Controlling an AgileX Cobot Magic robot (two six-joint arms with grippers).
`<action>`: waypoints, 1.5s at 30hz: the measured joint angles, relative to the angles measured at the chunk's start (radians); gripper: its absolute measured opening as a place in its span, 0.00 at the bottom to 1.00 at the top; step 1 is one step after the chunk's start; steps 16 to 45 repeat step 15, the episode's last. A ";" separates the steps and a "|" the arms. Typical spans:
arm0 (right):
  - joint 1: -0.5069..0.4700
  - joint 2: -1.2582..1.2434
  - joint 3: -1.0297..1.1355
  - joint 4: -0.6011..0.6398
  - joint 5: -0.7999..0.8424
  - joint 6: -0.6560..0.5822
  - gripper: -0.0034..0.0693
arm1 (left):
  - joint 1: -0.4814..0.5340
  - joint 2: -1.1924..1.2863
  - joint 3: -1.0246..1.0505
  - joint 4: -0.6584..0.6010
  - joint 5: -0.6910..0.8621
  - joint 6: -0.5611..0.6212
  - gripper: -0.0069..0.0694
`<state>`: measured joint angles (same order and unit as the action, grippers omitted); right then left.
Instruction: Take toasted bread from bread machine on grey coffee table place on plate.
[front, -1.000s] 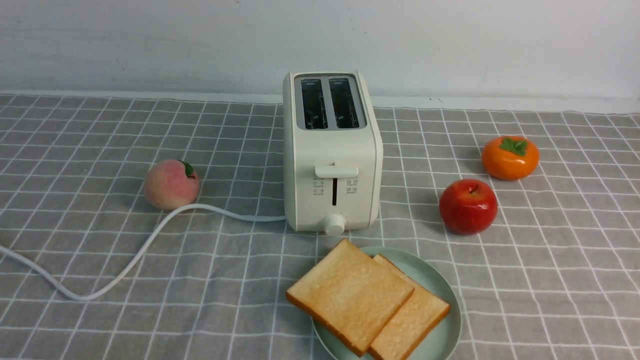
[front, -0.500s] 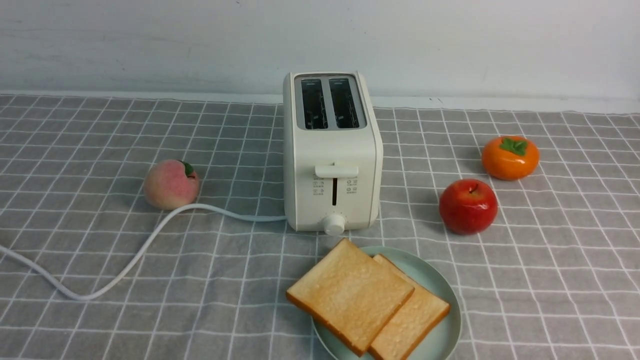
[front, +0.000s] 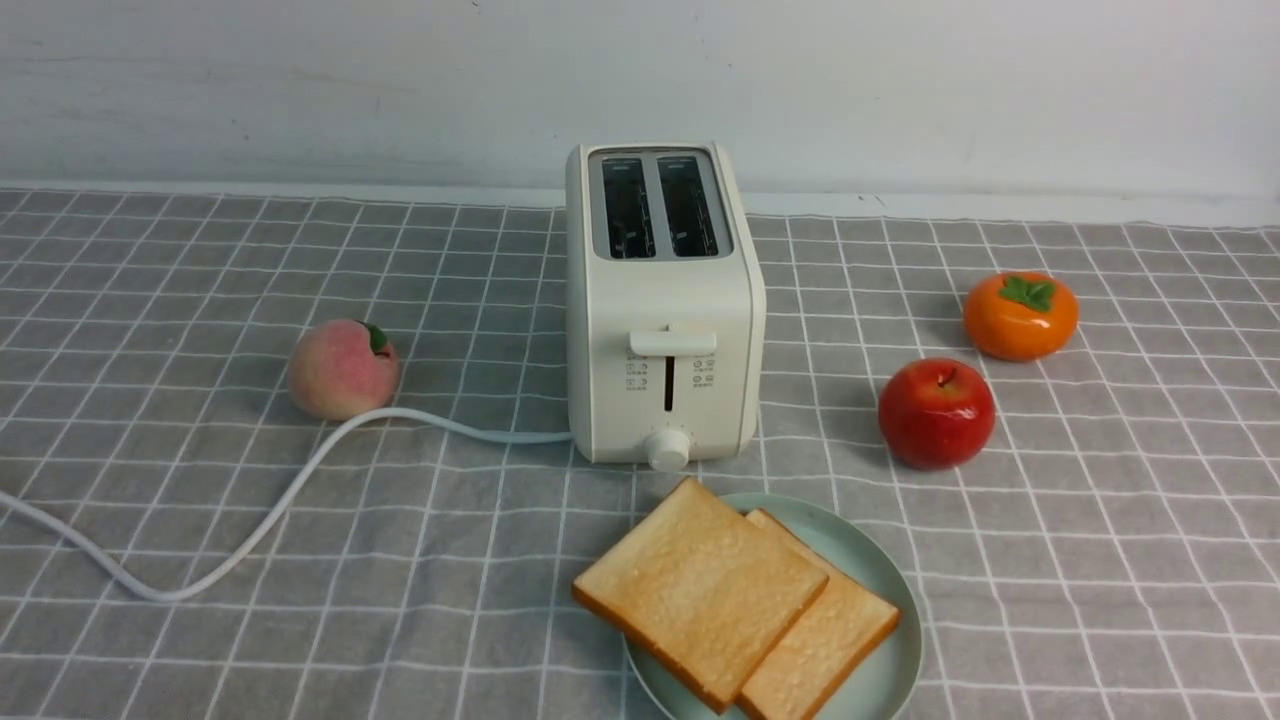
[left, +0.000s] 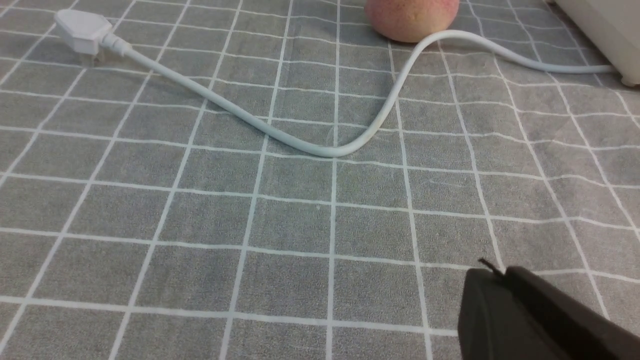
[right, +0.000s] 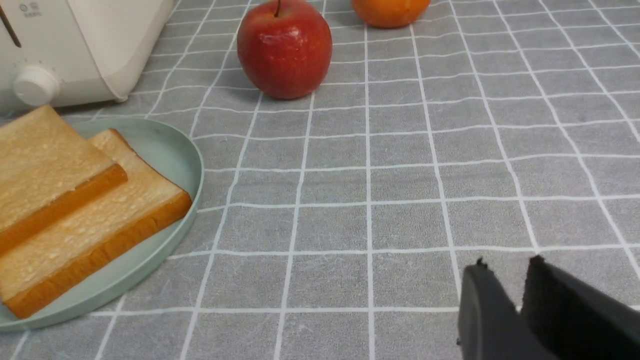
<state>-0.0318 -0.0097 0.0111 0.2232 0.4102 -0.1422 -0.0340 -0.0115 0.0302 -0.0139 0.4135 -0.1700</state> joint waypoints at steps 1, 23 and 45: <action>0.000 0.000 0.000 0.000 0.000 0.000 0.23 | 0.000 0.000 0.000 0.000 0.000 0.000 0.12; 0.000 0.000 0.000 0.000 0.000 0.002 0.26 | 0.000 0.000 0.000 -0.001 0.000 0.000 0.14; 0.000 0.000 0.000 0.000 0.000 0.002 0.26 | 0.000 0.000 0.000 -0.001 0.000 0.000 0.14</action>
